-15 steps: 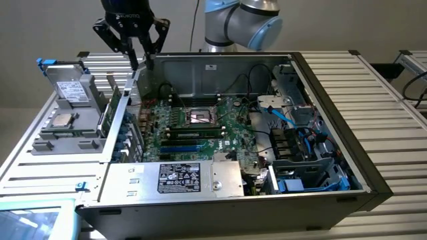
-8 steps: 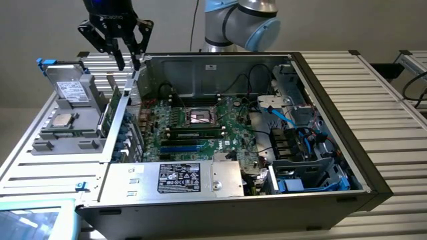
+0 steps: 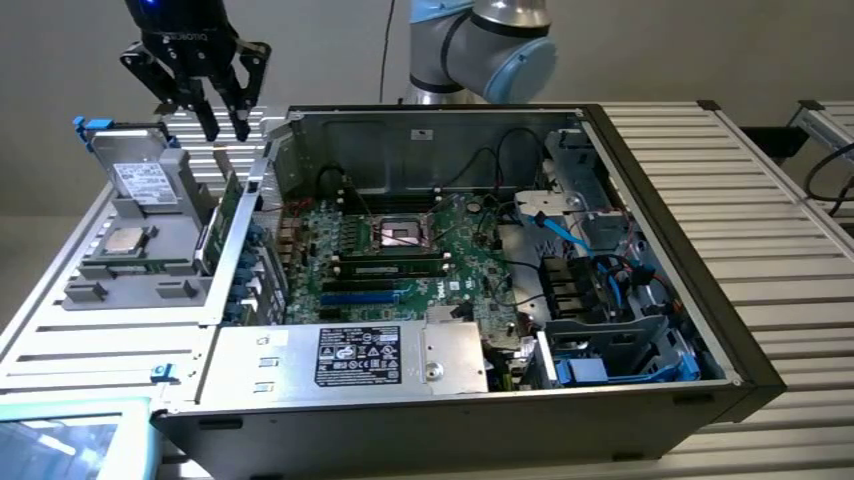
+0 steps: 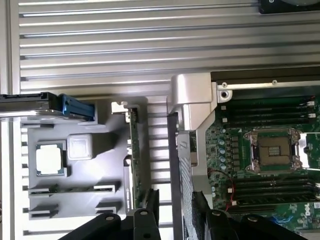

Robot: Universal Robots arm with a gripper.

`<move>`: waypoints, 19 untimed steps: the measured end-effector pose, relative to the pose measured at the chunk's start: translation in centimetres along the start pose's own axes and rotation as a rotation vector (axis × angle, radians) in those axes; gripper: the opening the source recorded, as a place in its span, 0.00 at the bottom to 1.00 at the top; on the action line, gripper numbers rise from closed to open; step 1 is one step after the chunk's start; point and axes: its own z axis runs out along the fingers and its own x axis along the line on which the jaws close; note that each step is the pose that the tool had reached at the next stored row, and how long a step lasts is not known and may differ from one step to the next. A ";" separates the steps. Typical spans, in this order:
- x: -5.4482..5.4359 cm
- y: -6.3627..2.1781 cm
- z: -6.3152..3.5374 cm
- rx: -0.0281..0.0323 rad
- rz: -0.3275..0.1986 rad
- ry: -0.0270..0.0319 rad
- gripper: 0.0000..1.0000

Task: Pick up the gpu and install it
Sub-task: 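Reach for the gpu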

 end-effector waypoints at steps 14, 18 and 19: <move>5.4 -0.67 2.09 -0.0073 -0.005 0.0008 0.40; 5.3 -1.13 2.78 -0.0132 -0.009 0.0026 0.40; 5.3 -1.22 2.96 -0.0138 -0.009 0.0027 0.40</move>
